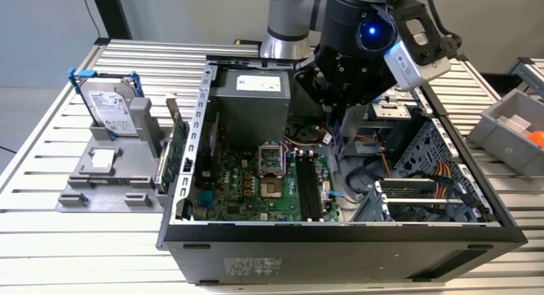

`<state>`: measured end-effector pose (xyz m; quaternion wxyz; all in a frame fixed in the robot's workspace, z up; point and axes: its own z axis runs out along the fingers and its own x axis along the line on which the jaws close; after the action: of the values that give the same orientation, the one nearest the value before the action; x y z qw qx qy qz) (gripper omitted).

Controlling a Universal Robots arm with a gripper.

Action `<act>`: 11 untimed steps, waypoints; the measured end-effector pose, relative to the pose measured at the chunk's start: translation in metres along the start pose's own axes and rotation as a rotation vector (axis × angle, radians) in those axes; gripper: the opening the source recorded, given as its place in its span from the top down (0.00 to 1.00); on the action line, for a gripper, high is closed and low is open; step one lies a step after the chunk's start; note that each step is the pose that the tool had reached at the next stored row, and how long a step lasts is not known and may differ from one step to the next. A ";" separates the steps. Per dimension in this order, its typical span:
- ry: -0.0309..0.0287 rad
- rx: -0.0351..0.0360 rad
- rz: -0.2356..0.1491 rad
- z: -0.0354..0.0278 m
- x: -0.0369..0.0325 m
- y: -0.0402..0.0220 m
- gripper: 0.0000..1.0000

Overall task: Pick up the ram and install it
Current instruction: 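Insert the ram into the slot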

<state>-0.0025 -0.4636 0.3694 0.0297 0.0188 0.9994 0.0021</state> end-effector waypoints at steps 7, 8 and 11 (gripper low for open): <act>-0.0005 0.0002 0.003 0.0071 0.0004 -0.0001 1.00; -0.0005 0.0003 0.004 0.0085 0.0005 -0.0001 1.00; -0.0004 0.0005 0.006 0.0125 0.0007 -0.0001 1.00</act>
<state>-0.0025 -0.4637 0.3570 0.0299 0.0216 0.9993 0.0020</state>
